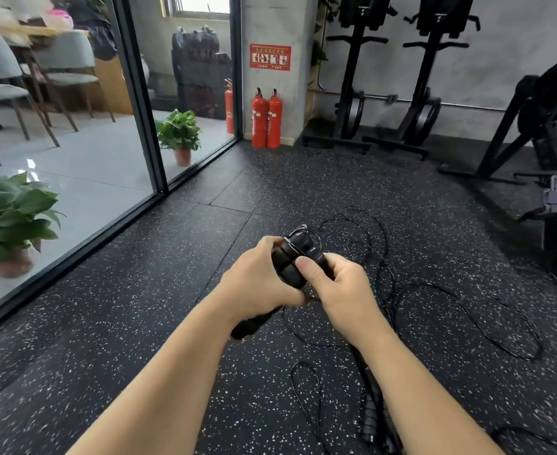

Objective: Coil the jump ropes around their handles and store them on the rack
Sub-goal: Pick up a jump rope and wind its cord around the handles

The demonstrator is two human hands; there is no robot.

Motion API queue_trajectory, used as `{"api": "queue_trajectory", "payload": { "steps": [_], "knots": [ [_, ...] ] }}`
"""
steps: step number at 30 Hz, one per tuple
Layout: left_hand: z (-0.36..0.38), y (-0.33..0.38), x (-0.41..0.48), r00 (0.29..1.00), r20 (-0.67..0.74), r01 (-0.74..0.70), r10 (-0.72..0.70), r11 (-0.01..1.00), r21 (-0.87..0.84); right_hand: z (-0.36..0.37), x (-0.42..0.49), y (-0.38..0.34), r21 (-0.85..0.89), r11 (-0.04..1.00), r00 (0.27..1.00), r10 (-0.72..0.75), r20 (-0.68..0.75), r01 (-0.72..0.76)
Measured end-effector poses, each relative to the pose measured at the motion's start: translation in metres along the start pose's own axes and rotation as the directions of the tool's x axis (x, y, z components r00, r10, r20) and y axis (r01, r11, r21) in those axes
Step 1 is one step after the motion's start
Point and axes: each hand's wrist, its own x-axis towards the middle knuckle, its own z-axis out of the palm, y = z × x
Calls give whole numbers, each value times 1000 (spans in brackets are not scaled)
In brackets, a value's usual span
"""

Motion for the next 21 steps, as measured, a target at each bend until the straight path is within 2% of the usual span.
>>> {"api": "queue_trajectory", "payload": {
  "steps": [5,8,11,13,17,21],
  "knots": [
    [2,-3,0,999,-30,-15,13,996,-84,-2,0,-2,119,992,997,39,61,-46],
    [2,-1,1,998,-56,9,-23,972,-235,0,-3,1,127,986,989,90,118,-105],
    [-4,-6,3,994,-79,45,-76,940,-337,1,-3,8,-133,989,996,71,58,-62],
    [-5,-12,5,990,-80,85,-116,946,-314,-1,-3,9,-338,941,999,19,45,-3],
    [-7,-18,8,968,-153,165,-197,966,-199,-2,-9,-8,-681,725,994,-56,99,108],
    [-8,-15,6,962,-192,205,-194,978,36,-1,-16,-31,-809,546,975,-117,186,220]
  ]
}}
